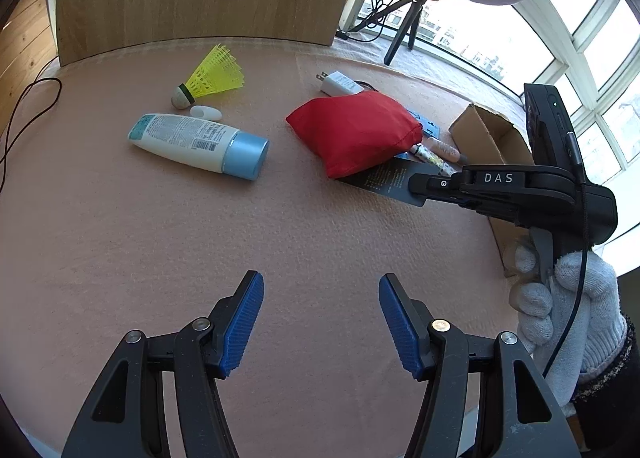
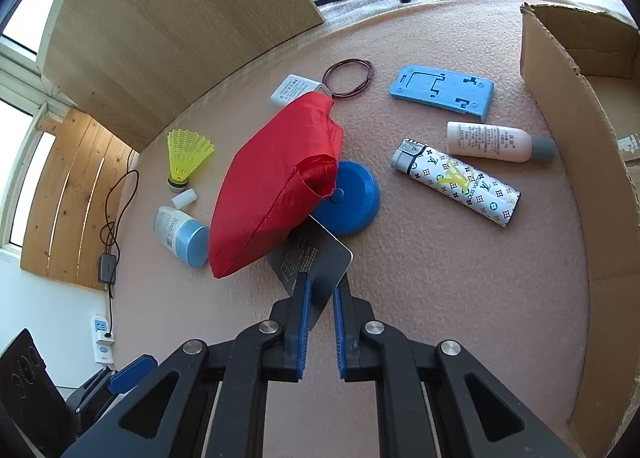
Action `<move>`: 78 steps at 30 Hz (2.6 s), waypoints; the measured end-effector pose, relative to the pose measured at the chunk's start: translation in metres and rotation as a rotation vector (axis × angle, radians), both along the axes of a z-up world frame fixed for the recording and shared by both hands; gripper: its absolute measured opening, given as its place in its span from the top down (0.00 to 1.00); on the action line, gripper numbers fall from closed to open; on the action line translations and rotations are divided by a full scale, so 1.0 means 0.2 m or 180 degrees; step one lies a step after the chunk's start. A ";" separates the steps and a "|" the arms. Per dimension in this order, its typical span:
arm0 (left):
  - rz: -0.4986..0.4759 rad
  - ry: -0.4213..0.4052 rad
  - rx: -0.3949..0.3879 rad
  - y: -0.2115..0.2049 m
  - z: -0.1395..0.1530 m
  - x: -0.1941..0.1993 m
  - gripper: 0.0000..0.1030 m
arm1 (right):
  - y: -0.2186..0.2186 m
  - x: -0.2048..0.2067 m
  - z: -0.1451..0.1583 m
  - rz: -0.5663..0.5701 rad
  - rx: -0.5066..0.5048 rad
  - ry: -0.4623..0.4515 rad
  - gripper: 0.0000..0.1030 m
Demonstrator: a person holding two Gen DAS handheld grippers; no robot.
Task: Organize objects
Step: 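Lift the black card and carry it over the cardboard box, then open the right tool to drop the card into the box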
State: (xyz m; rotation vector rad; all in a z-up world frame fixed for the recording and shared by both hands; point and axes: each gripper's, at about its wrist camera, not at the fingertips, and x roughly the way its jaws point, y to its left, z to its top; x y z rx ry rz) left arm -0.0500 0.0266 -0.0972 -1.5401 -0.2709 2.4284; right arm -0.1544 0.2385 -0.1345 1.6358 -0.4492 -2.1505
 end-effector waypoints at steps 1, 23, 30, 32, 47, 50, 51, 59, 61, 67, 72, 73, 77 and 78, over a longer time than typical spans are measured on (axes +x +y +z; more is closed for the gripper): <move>-0.0012 -0.0003 0.0001 0.01 0.00 0.00 0.38 | 0.00 0.01 0.01 0.0006 -0.0007 0.0017 0.93; -0.0194 0.0024 -0.0044 0.19 -0.01 -0.07 0.38 | 0.18 0.15 0.22 -0.0009 -0.0030 0.0298 0.99; -0.0317 0.0117 -0.0140 0.30 0.03 -0.08 0.38 | 0.35 0.16 0.32 -0.0199 -0.0010 0.0460 0.99; -0.0349 0.0129 -0.0143 0.32 0.03 -0.08 0.38 | 0.40 0.16 0.35 -0.0265 0.0003 0.0514 0.99; -0.0455 0.0089 -0.0111 0.43 0.01 -0.10 0.38 | 0.86 0.10 0.44 -0.0941 0.0038 0.0648 0.99; -0.0468 0.0086 -0.0097 0.45 0.01 -0.11 0.38 | 0.92 0.09 0.42 -0.1020 0.0063 0.0636 0.99; -0.0474 0.0084 -0.0093 0.45 0.01 -0.11 0.38 | 0.94 0.09 0.42 -0.1041 0.0051 0.0624 0.99; -0.0506 0.0079 -0.0104 0.48 0.00 -0.11 0.38 | 1.02 0.09 0.39 -0.1196 0.0052 0.0587 0.99; -0.0508 0.0079 -0.0102 0.48 0.00 -0.11 0.38 | 1.04 0.09 0.38 -0.1222 0.0075 0.0584 0.99; -0.0508 0.0076 -0.0099 0.48 0.01 -0.11 0.38 | 1.06 0.07 0.36 -0.1227 0.0079 0.0522 0.98; -0.0478 0.0072 -0.0091 0.46 0.00 -0.11 0.38 | 1.03 0.07 0.35 -0.1158 0.0077 0.0479 0.91; -0.0471 0.0069 -0.0090 0.46 0.00 -0.11 0.38 | 1.02 0.06 0.35 -0.1132 0.0082 0.0474 0.80; -0.0435 0.0062 -0.0086 0.44 -0.01 -0.11 0.38 | 0.95 0.06 0.38 -0.1002 0.0178 0.0569 0.57; -0.0426 0.0060 -0.0086 0.43 -0.01 -0.11 0.38 | 0.92 0.05 0.38 -0.0940 0.0217 0.0581 0.57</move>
